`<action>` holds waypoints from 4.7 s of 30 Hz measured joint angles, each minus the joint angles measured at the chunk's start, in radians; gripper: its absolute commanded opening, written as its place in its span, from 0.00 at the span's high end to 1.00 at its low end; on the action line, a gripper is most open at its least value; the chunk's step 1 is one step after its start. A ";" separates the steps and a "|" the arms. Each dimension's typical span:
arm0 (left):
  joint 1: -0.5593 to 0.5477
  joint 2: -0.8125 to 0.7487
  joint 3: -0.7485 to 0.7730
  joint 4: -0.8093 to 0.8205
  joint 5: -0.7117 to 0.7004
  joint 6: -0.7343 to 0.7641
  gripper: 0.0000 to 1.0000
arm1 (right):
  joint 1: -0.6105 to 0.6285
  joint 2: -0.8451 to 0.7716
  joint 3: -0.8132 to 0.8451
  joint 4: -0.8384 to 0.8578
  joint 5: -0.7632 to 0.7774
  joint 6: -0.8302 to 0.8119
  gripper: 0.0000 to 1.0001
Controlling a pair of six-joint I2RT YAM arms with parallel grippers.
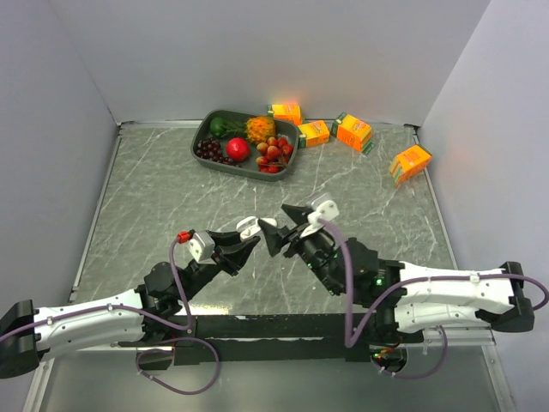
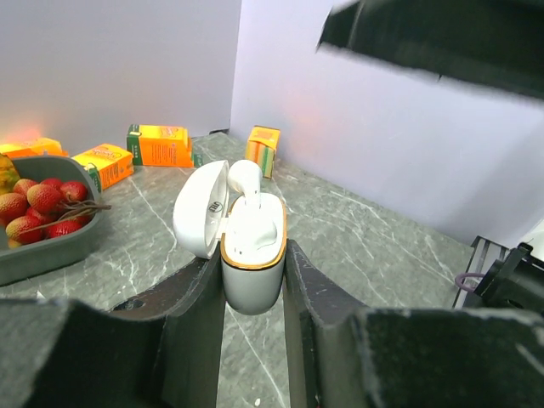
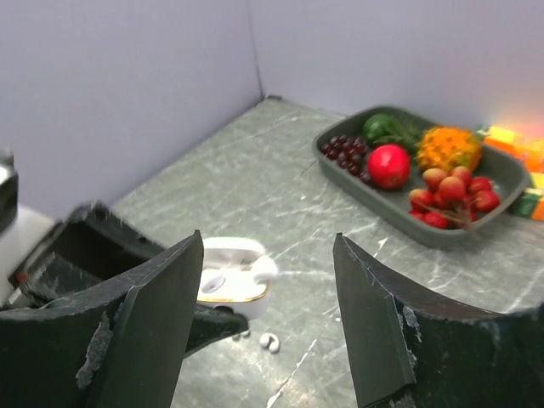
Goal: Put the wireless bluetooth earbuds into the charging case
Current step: Place the earbud in the charging case, then adjust the earbud with the charging case.
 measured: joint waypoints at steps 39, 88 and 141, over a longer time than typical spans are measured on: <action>0.000 -0.055 0.000 -0.041 0.105 0.003 0.99 | -0.224 0.108 0.286 -0.691 -0.280 0.240 0.30; 0.000 -0.082 0.000 -0.050 0.203 -0.018 0.99 | -0.426 0.041 0.286 -0.698 -0.968 0.250 0.41; 0.000 -0.016 0.021 -0.056 0.129 -0.016 0.99 | -0.435 0.081 0.286 -0.698 -0.925 0.335 0.66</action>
